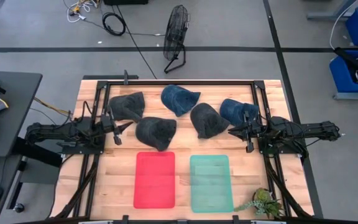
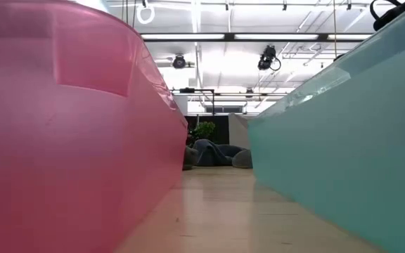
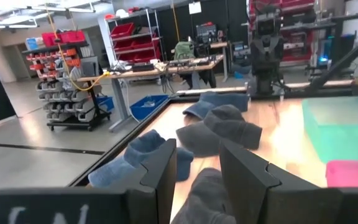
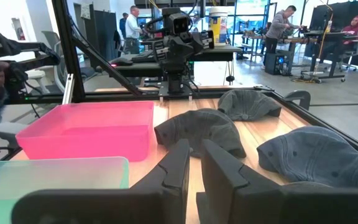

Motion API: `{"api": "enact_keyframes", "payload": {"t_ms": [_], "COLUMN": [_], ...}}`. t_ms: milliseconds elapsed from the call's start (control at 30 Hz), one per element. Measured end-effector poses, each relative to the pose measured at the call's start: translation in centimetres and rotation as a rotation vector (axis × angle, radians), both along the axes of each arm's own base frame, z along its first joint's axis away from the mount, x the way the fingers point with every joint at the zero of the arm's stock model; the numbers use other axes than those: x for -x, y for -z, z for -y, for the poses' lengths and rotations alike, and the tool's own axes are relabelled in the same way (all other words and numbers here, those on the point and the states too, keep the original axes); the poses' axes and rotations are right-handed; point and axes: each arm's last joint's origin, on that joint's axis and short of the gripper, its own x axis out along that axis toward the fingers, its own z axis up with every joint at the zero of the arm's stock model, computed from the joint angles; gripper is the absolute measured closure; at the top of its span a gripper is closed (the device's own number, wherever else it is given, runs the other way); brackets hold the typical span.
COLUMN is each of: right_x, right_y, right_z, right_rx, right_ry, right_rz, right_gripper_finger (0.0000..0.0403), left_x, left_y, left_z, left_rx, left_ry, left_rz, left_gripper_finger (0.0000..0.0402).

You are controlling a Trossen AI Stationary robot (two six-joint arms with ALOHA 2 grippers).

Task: Pick & Place hat
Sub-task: Put the right black cap into the green bin

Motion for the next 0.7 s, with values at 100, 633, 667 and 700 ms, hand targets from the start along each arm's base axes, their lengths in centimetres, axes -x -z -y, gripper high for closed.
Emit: {"api": "enact_keyframes", "payload": {"t_ms": [100, 633, 667, 700], "right_x": [0.0, 0.0, 0.0, 0.0], "right_y": [0.0, -0.01, -0.01, -0.01], "right_z": [0.0, 0.0, 0.0, 0.0], "right_rx": [0.0, 0.0, 0.0, 0.0], "right_ry": [0.0, 0.0, 0.0, 0.0], "right_rz": [0.0, 0.001, 0.0, 0.001], "right_gripper_finger": [0.0358, 0.0358, 0.0358, 0.0358], "left_x": [0.0, 0.01, 0.01, 0.01], "left_y": [-0.02, -0.02, -0.01, -0.01], "left_z": [0.0, 0.0, 0.0, 0.0], "left_rx": [0.012, 0.011, 0.015, 0.033], "left_ry": [0.0, 0.0, 0.0, 0.002], "left_rz": [0.006, 0.001, 0.002, 0.008], "left_gripper_finger": [0.0275, 0.0275, 0.0275, 0.0275]}}
